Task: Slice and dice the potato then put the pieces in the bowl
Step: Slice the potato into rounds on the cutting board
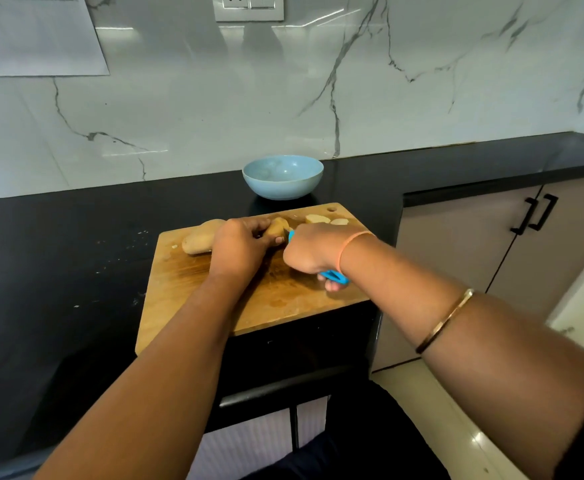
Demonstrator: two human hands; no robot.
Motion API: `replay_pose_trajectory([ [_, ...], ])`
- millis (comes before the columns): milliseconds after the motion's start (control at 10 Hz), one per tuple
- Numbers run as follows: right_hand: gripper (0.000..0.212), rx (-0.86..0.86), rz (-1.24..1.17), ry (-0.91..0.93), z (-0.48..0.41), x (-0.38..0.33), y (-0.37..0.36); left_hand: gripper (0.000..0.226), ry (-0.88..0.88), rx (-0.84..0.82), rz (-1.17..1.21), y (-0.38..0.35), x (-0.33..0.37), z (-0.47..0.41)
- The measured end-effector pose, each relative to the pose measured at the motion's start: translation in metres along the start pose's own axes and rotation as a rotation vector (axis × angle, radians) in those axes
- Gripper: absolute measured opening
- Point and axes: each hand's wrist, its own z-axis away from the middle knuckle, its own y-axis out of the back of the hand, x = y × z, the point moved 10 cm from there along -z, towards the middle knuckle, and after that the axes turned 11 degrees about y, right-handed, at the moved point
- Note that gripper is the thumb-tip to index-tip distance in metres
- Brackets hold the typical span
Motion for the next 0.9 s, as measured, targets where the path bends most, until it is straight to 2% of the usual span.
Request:
replay_pose_trajectory([
  [100, 0.038, 0.022, -0.024, 0.013, 0.002, 0.002, -0.003, 0.037, 0.023, 0.006, 0.000, 0.000, 0.000, 0.000],
  [300, 0.037, 0.081, 0.082, 0.030, 0.002, 0.000, -0.003, 0.039, 0.036, 0.011, -0.004, -0.002, -0.001, 0.000],
  [500, 0.042, 0.022, 0.076, 0.013, 0.019, -0.006, -0.005, 0.036, 0.093, 0.026, 0.014, 0.001, -0.006, -0.002],
  [600, 0.037, -0.015, 0.011, -0.038, 0.046, 0.009, -0.004, 0.034, 0.128, 0.050, 0.024, 0.004, -0.008, -0.004],
  [700, 0.023, -0.010, -0.156, -0.064, 0.061, 0.027, -0.003, 0.034, 0.088, 0.036, 0.011, 0.002, -0.006, -0.003],
  [900, 0.024, 0.101, -0.219, -0.076, 0.057, 0.037, 0.002, 0.038, 0.055, 0.008, -0.027, 0.002, -0.002, 0.000],
])
